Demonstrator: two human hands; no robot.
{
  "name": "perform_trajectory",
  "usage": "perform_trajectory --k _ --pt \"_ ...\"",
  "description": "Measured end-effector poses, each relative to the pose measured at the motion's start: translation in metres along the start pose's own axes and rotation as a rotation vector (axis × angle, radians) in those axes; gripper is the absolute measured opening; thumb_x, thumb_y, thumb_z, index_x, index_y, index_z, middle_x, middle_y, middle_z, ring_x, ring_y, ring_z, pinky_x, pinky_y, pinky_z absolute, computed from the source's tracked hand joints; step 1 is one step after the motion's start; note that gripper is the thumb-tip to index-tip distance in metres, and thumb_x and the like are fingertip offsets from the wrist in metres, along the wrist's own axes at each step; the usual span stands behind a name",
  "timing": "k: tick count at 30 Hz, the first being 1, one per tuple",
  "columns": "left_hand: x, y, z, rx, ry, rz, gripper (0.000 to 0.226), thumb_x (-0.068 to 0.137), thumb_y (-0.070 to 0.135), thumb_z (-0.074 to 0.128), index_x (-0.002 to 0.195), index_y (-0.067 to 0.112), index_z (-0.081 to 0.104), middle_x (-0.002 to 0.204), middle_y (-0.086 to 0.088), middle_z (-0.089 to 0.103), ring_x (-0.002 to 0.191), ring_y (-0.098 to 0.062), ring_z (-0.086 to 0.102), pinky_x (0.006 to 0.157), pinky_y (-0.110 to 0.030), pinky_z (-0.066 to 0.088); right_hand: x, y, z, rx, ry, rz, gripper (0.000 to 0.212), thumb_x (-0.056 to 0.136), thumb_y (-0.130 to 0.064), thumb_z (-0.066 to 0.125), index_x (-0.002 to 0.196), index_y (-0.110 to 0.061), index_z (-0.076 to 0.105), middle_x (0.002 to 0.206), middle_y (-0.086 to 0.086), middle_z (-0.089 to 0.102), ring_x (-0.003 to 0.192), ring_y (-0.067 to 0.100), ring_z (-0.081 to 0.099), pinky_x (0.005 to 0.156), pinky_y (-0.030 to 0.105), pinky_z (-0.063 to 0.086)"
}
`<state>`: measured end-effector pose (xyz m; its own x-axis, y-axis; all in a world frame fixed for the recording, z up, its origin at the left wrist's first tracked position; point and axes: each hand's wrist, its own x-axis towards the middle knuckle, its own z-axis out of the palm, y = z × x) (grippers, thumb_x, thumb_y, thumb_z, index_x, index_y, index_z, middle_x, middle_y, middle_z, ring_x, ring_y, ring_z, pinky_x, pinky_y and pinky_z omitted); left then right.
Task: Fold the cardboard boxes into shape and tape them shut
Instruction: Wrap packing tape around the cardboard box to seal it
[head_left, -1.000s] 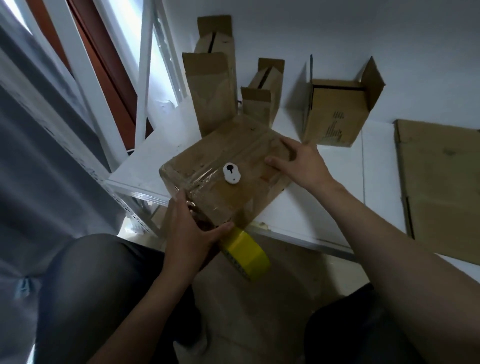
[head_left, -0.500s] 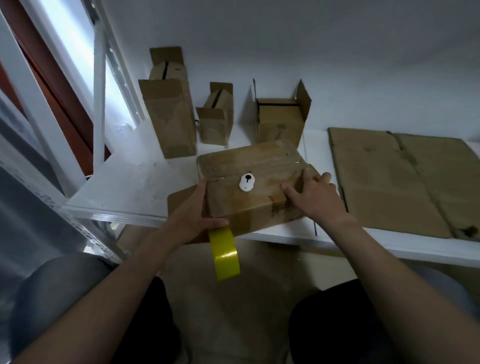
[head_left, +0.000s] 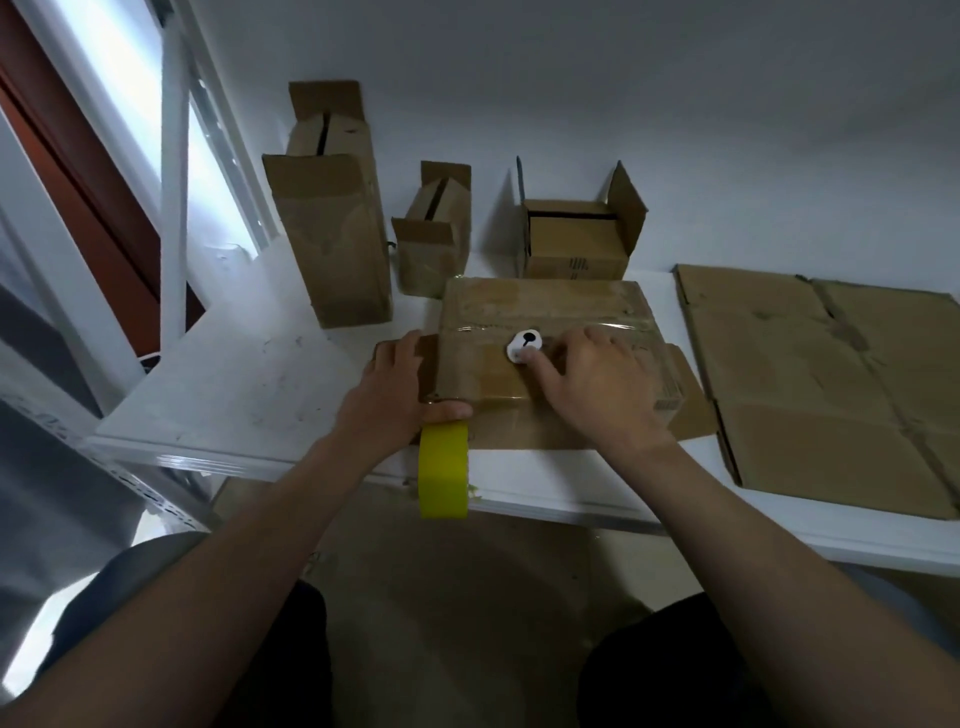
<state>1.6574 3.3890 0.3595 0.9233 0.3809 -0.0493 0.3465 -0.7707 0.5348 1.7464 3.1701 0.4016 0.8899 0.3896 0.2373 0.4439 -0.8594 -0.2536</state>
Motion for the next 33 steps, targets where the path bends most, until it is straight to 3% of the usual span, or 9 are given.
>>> perform_trajectory --k 4,8,12,14,16,19,23,27,33 --pt "-0.005 0.003 -0.003 -0.089 -0.04 -0.013 0.112 0.062 0.07 0.082 0.146 0.036 0.017 0.152 -0.005 0.032 0.13 -0.032 0.049 0.104 -0.055 0.045 0.018 -0.012 0.01 -0.008 -0.034 0.09 0.077 0.088 -0.082 0.035 0.109 -0.015 0.064 0.109 0.008 0.066 0.103 0.031 0.063 0.086 0.048 0.053" --pt "-0.022 -0.004 -0.006 -0.347 -0.175 -0.16 0.102 0.072 0.069 0.077 0.145 0.026 0.021 0.137 0.0 0.053 0.112 -0.021 0.063 0.091 -0.046 0.056 0.03 -0.021 0.017 0.085 -0.055 0.113 0.06 0.087 -0.074 0.052 0.104 -0.018 0.066 0.103 0.004 0.068 0.102 0.029 0.064 0.089 0.048 0.052" --pt "-0.048 -0.003 0.01 -0.522 -0.252 -0.344 0.075 0.085 0.066 0.065 0.137 0.017 0.043 0.121 -0.001 0.063 0.099 -0.023 0.069 0.077 -0.042 0.062 0.021 -0.036 0.015 0.533 -0.106 -0.001 0.024 0.091 -0.05 0.066 0.089 -0.027 0.063 0.081 -0.003 0.067 0.078 0.017 0.065 0.07 0.042 0.054" --pt "-0.054 0.004 0.017 -0.661 -0.224 -0.389 0.06 0.091 0.053 0.066 0.132 0.012 0.047 0.11 -0.002 0.07 0.095 -0.022 0.071 0.081 -0.044 0.062 0.008 -0.049 0.014 0.805 -0.159 -0.127 0.02 0.095 -0.042 0.065 0.097 -0.021 0.065 0.086 0.002 0.072 0.082 0.02 0.068 0.075 0.046 0.056" --pt "-0.058 0.011 0.018 -0.868 -0.22 -0.41 0.045 0.097 0.036 0.065 0.127 0.007 0.049 0.087 0.0 0.077 0.079 -0.018 0.076 0.059 -0.033 0.061 -0.004 -0.058 0.018 0.955 -0.275 -0.275 0.016 0.1 -0.032 0.062 0.103 -0.017 0.066 0.088 0.003 0.076 0.087 0.017 0.073 0.08 0.043 0.057" --pt "-0.061 0.016 0.014 -0.983 -0.247 -0.378 0.034 0.099 0.03 0.063 0.125 0.01 0.057 0.087 0.0 0.079 0.076 -0.016 0.077 0.052 -0.028 0.058 -0.01 -0.056 0.031 0.783 -0.287 -0.414 0.011 0.1 -0.028 0.062 0.097 -0.018 0.064 0.087 0.0 0.069 0.087 0.009 0.064 0.077 0.036 0.05" --pt "-0.057 0.015 0.008 -1.003 -0.326 -0.371 0.029 0.099 0.037 0.061 0.122 0.02 0.062 0.101 -0.006 0.078 0.091 -0.021 0.077 0.077 -0.047 0.063 -0.003 -0.046 0.042 0.603 -0.19 -0.521 0.02 0.098 -0.032 0.061 0.099 -0.012 0.066 0.094 0.005 0.06 0.09 0.018 0.056 0.077 0.041 0.048" --pt "-0.054 0.012 0.003 -1.002 -0.409 -0.355 0.029 0.102 0.039 0.057 0.124 0.02 0.057 0.096 -0.005 0.079 0.09 -0.017 0.077 0.063 -0.033 0.061 0.0 -0.042 0.047 0.542 -0.105 -0.583 0.031 0.097 -0.04 0.058 0.106 -0.012 0.068 0.1 0.005 0.062 0.093 0.015 0.058 0.077 0.032 0.05" --pt "-0.062 0.01 0.02 -0.98 -0.499 -0.476 0.031 0.103 0.038 0.054 0.127 0.017 0.053 0.096 -0.008 0.079 0.089 -0.022 0.077 0.077 -0.04 0.06 0.004 -0.044 0.049 0.542 -0.052 -0.61 0.032 0.097 -0.038 0.061 0.107 -0.009 0.07 0.1 0.007 0.063 0.091 0.017 0.059 0.076 0.033 0.05"
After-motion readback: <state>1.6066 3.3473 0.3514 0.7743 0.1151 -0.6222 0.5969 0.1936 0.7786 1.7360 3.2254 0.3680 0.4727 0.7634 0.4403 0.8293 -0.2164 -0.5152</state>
